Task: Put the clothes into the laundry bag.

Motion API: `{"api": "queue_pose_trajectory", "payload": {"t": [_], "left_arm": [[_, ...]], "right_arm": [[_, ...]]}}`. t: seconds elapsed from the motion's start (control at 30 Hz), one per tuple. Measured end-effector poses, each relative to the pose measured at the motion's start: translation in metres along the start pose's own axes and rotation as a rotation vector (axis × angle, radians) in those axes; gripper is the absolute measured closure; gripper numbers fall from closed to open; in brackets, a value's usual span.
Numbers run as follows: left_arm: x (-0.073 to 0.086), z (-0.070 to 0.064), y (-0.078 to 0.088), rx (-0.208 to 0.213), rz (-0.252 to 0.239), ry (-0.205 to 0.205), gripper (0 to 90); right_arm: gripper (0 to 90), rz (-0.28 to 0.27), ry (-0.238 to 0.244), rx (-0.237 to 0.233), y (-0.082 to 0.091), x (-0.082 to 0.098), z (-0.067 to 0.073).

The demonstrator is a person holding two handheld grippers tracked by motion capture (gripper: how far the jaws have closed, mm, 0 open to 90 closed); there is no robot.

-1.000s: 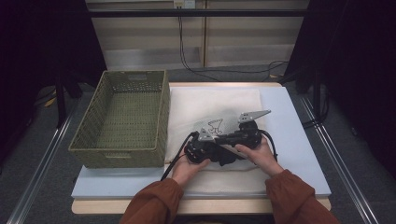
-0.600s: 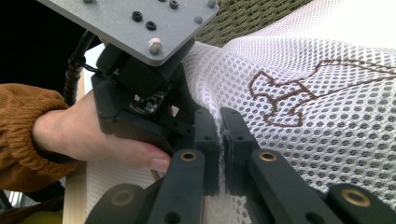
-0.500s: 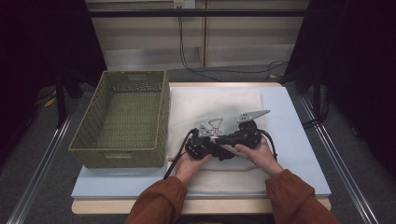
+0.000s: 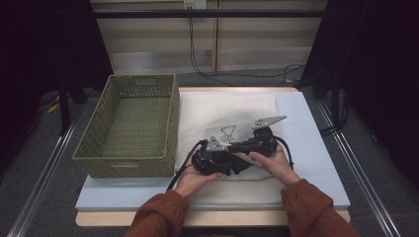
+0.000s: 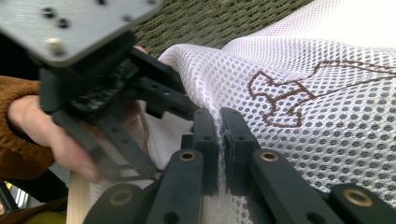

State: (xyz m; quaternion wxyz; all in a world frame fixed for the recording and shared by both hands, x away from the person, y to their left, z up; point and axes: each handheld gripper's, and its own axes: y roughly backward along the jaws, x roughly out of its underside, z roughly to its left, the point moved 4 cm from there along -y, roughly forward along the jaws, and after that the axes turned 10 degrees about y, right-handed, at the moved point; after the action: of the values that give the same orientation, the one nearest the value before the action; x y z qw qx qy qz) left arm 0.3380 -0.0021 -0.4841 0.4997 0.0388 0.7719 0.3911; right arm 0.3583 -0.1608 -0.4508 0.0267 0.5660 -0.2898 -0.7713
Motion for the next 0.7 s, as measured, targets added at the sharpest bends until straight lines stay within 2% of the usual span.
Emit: {"api": "queue_pose_trajectory", "payload": {"t": [0.03,0.07,0.13,0.23,0.33,0.4,0.43,0.5,0.57,0.63,0.67,0.7], "left_arm": [[0.001,0.000,0.003,0.003,0.019,-0.006,53.5],[0.001,-0.001,0.005,0.018,0.005,-0.005,52.7],[0.005,-0.003,0.010,0.017,0.035,-0.023,50.6],[0.011,0.001,0.012,0.009,0.038,-0.035,40.7],[0.018,0.003,0.008,0.037,0.062,-0.027,40.6],[0.021,0.001,0.004,0.026,0.093,-0.043,40.5],[0.021,0.000,0.002,0.040,0.098,-0.054,41.9],[0.020,-0.002,-0.003,0.028,0.107,-0.068,47.7],[0.020,-0.004,-0.008,0.043,0.117,-0.072,61.4],[0.018,-0.004,-0.013,0.047,0.122,-0.094,65.8],[0.017,-0.005,-0.015,0.056,0.110,-0.065,69.7],[0.015,-0.002,-0.015,0.049,0.135,-0.092,72.7]], "right_arm": [[86.3,0.000,0.000,0.001,0.000,0.000,0.000],[86.3,0.001,0.001,0.001,0.000,0.000,0.000],[86.3,0.001,0.004,0.002,0.000,0.000,0.000],[86.0,-0.002,0.004,0.013,0.000,0.000,0.000],[85.9,0.007,0.007,0.009,-0.001,0.000,0.000],[85.9,0.014,0.007,0.015,-0.002,0.000,0.001],[85.9,0.015,0.007,0.013,-0.002,0.000,0.001],[85.8,0.014,0.005,0.012,-0.003,0.001,0.000],[85.7,0.014,0.007,0.012,-0.002,0.001,0.000],[85.6,0.012,0.005,0.010,-0.002,0.000,0.001],[85.6,0.010,0.009,0.011,-0.001,0.000,0.001],[85.7,0.010,0.009,0.012,-0.001,-0.001,0.001]]}}
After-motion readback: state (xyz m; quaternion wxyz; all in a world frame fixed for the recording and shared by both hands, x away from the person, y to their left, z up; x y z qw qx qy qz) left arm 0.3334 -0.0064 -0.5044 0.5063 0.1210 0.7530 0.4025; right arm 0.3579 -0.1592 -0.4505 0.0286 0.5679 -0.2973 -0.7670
